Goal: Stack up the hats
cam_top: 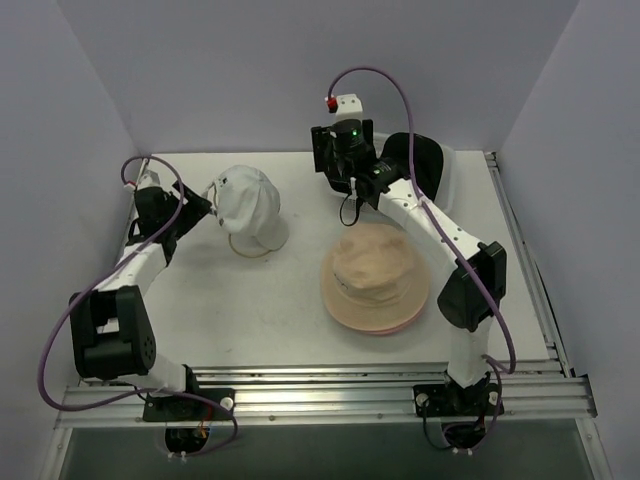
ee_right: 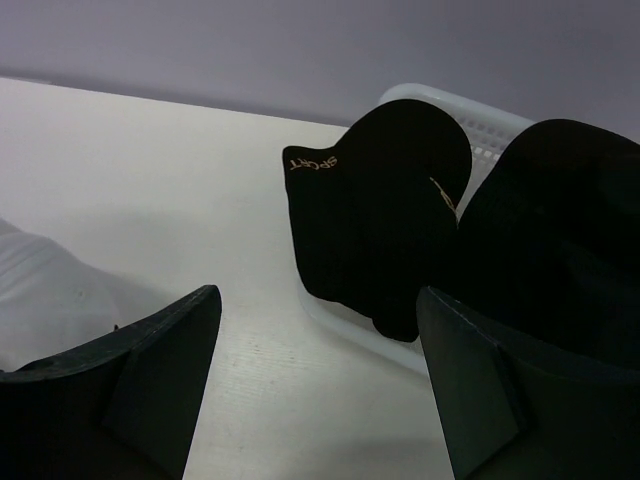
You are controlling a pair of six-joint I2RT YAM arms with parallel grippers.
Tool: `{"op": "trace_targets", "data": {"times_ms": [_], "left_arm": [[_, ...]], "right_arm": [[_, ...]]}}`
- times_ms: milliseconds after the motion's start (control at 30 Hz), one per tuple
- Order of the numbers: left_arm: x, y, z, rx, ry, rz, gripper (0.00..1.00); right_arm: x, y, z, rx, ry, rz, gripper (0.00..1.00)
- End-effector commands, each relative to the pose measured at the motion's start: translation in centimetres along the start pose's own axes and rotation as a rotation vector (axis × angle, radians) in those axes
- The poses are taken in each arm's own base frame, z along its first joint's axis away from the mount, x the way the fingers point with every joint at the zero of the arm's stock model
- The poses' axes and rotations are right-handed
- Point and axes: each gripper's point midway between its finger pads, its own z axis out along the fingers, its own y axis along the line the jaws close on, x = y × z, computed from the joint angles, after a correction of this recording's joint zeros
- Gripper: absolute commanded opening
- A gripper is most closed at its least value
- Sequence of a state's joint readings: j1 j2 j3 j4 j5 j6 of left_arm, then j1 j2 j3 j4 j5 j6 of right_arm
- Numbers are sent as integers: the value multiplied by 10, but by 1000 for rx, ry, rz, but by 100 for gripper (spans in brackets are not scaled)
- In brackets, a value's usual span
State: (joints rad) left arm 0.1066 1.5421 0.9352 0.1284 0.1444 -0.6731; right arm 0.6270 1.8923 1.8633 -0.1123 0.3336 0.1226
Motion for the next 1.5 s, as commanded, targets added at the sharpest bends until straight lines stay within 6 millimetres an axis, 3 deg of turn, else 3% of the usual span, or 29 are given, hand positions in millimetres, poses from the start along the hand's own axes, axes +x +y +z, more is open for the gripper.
{"op": "trace_targets", "data": {"times_ms": [0, 67, 100, 267, 400, 433, 467, 500, 533, 633, 700, 800, 833, 1000, 1133, 1233, 1367, 1467], "left_arm": [[-45, -28, -30, 21, -127, 14, 85], [-49, -30, -39, 9, -139, 9, 90], [-54, -35, -48, 17, -162, 7, 97], [-42, -58, -69, 32, -140, 43, 94], [-38, -89, -102, 50, -183, 108, 94], [-29, -101, -108, 79, -172, 128, 94], [-27, -108, -115, 92, -178, 156, 94], [-27, -119, -127, 117, -193, 173, 94], [-9, -135, -136, 152, -161, 217, 94], [2, -157, -159, 207, -186, 259, 94], [31, -176, -175, 309, -139, 302, 94], [55, -180, -194, 337, -117, 358, 94], [60, -173, -196, 314, -108, 384, 94], [59, -182, -226, 379, -197, 403, 94], [70, -184, -233, 414, -215, 419, 94], [73, -177, -228, 391, -229, 435, 94], [76, -166, -222, 356, -242, 454, 94], [78, -161, -220, 345, -244, 457, 94]], "right_arm": [[-5, -8, 8, 2, 13, -21, 75], [-1, -17, 16, 16, 24, -17, 75], [0, -18, 19, 11, 29, -18, 75], [24, -37, 51, 33, 83, -32, 75], [35, -32, 66, -23, 131, -43, 74], [44, -29, 73, -33, 154, -58, 74], [41, -26, 72, -54, 159, -71, 74], [44, -28, 75, -52, 170, -94, 74], [53, -28, 81, -43, 191, -105, 74], [59, -37, 89, -28, 223, -113, 74], [61, -39, 90, -25, 234, -117, 74], [71, -44, 95, -29, 260, -162, 74], [78, -48, 100, -26, 276, -157, 73], [86, -47, 106, -76, 300, -116, 71], [88, -44, 109, -85, 302, -121, 68], [88, -47, 113, -77, 297, -127, 61], [86, -47, 117, -75, 288, -123, 39], [81, -43, 117, -93, 278, -113, 32]]}}
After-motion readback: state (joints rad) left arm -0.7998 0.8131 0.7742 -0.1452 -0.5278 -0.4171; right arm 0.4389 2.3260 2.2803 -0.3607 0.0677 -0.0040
